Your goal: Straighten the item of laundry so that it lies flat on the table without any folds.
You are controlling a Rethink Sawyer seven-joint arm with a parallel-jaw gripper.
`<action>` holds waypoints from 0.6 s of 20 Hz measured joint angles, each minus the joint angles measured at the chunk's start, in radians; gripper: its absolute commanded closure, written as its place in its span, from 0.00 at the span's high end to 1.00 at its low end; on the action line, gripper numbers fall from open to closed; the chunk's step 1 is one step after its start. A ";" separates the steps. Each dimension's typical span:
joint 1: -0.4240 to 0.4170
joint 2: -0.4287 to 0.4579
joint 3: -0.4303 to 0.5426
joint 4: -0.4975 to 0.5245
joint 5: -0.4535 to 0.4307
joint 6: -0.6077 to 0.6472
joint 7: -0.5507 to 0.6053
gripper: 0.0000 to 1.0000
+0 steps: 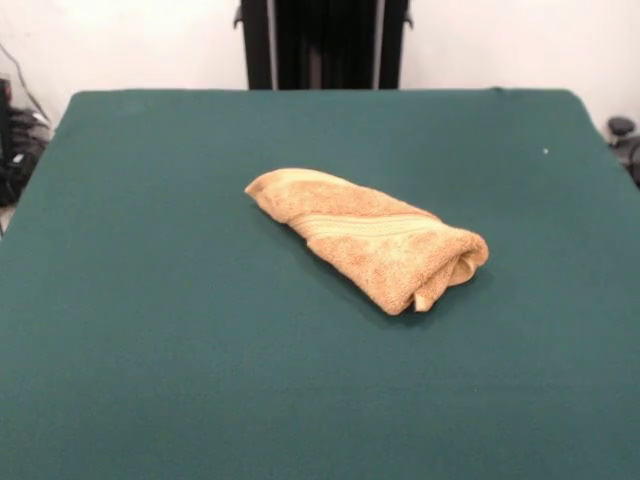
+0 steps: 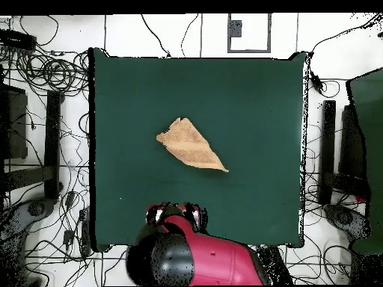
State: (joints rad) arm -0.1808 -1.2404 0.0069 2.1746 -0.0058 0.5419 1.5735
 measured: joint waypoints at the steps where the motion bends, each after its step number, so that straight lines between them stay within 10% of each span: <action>1: -0.011 0.001 0.002 -0.001 0.000 -0.002 0.000 1.00; 12: -0.207 0.059 0.095 -0.045 -0.068 -0.072 0.000 1.00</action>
State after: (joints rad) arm -0.3873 -1.1815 0.1016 2.1297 -0.0741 0.4701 1.5735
